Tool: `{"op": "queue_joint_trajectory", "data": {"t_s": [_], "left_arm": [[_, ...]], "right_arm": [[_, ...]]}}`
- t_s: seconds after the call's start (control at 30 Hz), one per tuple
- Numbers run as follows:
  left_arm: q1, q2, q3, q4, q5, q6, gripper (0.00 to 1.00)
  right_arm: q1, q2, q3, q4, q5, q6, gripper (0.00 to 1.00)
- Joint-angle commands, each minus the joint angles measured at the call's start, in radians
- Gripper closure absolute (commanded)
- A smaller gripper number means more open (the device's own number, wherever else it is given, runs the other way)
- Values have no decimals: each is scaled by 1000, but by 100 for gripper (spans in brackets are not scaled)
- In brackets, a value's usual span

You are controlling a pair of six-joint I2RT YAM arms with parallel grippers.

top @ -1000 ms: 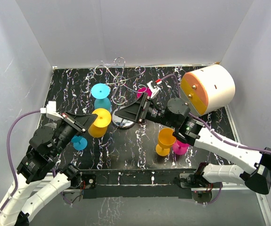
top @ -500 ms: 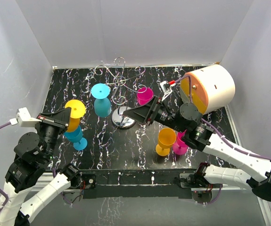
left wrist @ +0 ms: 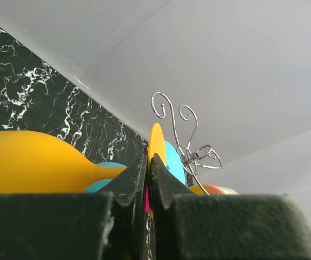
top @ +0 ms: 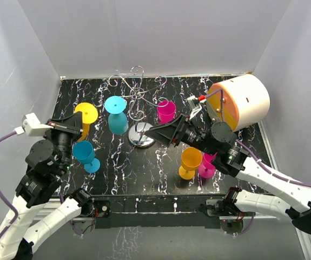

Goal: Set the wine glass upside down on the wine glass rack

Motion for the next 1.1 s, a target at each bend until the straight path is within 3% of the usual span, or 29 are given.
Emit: {"op": "queue_joint_trajectory", "data": {"t_s": [0.0,0.27,0.5,0.77,1.07], "left_arm": [[1,77,21,168,-42,108,100],[1,211,33,394,-76,240,100],[20,351,102,414,-6,261,100],[152,442,165,321,257,177,100],[202,485,152,331,399,124,100]], "right_arm": [[1,-34,0,68,-6,-25,22],[1,-75,-16,44,19,-32,22],[1,-85,-32,47,11,-1,22],[0,-94,-49,58,10,6,22],[1,-94,-52,52,10,2,22]]}}
